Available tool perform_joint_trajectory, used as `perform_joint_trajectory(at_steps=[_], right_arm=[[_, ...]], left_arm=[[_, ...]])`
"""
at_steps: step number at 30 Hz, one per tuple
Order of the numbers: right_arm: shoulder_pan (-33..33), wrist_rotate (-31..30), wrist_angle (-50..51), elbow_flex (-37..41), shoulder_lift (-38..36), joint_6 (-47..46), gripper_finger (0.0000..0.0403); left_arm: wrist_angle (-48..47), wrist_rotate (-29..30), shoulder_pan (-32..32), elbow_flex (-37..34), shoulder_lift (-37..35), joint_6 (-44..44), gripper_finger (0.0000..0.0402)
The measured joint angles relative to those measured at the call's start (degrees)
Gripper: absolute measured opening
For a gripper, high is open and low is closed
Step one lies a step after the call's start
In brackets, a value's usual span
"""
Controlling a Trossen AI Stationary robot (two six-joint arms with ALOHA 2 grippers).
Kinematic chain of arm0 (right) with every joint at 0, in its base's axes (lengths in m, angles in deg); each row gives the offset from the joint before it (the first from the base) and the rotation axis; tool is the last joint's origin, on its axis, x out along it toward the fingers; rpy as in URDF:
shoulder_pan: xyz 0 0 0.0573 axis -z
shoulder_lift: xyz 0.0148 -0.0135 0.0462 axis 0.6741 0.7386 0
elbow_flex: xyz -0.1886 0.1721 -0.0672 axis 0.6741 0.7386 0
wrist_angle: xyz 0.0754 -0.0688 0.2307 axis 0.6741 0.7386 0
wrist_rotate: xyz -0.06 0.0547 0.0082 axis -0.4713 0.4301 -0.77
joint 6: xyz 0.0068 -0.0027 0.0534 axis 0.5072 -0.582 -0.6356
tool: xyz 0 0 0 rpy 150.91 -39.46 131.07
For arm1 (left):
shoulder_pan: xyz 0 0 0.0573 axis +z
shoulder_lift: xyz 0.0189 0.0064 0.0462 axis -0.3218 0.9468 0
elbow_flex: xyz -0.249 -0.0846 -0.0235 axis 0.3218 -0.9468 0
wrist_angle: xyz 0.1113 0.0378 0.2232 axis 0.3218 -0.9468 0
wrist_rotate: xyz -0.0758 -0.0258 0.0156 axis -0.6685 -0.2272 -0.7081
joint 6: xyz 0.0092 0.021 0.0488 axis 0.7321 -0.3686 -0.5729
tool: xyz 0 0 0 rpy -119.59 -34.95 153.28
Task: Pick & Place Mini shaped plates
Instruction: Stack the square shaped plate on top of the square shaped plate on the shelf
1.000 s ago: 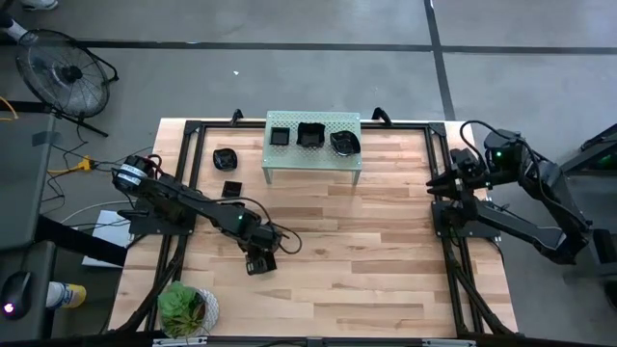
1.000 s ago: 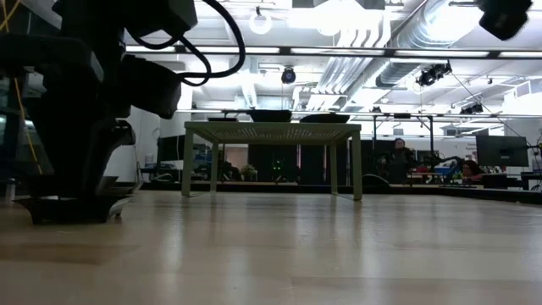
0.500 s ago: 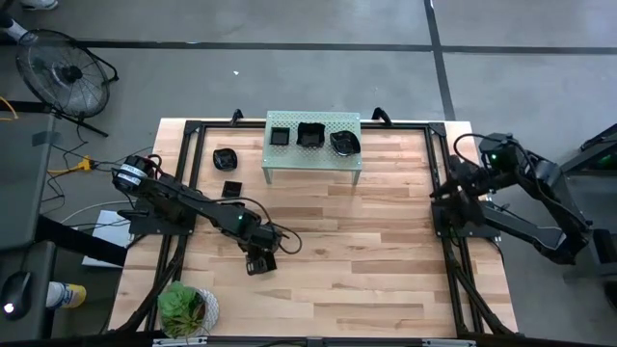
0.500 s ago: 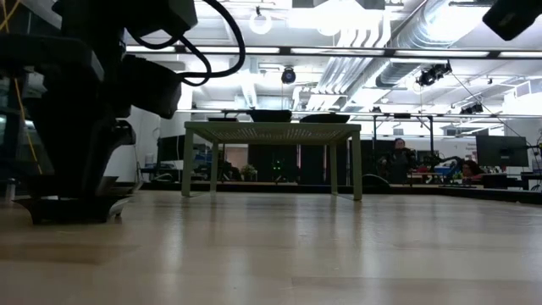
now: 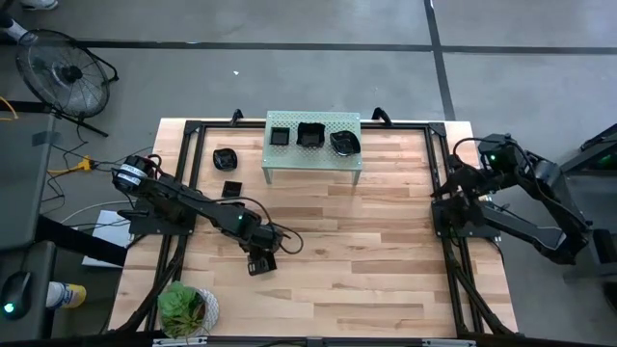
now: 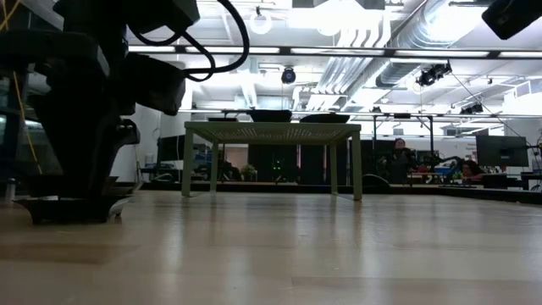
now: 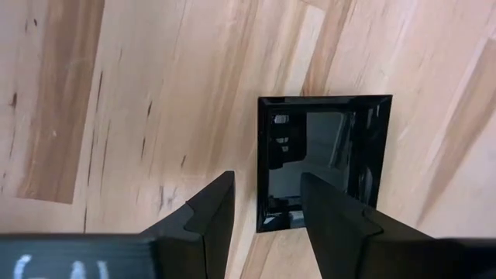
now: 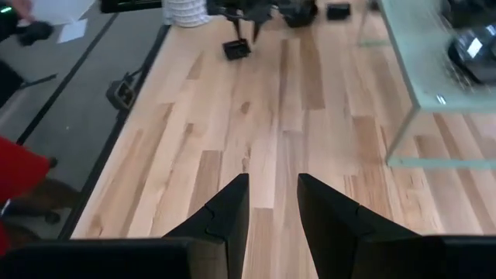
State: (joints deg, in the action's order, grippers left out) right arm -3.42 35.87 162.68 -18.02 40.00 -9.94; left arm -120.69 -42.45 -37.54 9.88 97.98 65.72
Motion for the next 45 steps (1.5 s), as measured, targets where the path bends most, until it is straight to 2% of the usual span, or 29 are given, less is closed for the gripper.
perform_joint_trajectory(at_steps=[5, 16, 22, 27, 33, 38, 45], right_arm=[[0.02, -3.88, 0.01, 0.0, 0.0, -5.18, 0.0106], [0.02, -10.81, -0.08, -0.02, 0.0, -5.17, 0.0106], [0.02, -11.9, -0.1, -0.02, 0.0, -5.23, 0.0106], [0.01, -11.9, -0.11, -0.02, 0.0, -5.26, 0.0106], [0.02, -11.88, -0.14, -0.02, 0.0, -5.26, 0.0106], [0.01, -11.88, -0.14, -0.02, 0.0, -5.28, 0.0106], [0.02, -11.88, -0.12, -0.02, 0.0, -5.28, 0.0106]], left_arm=[[0.02, 0.07, 0.0, 0.0, -0.01, -0.17, 0.0144], [0.35, 1.23, 0.0, 0.0, -0.01, -0.17, 0.0144], [0.49, 0.76, 0.0, 0.0, 0.45, -0.17, 0.0139], [1.34, -1.6, 0.0, -0.02, 2.64, -0.15, 0.0108], [1.13, 1.15, 0.0, 0.07, 2.92, 2.2, 0.0061], [1.36, -0.25, 0.0, 0.35, 2.92, 2.21, 0.0021], [1.38, -3.74, 0.0, 0.39, 2.87, 2.57, 0.0005]])
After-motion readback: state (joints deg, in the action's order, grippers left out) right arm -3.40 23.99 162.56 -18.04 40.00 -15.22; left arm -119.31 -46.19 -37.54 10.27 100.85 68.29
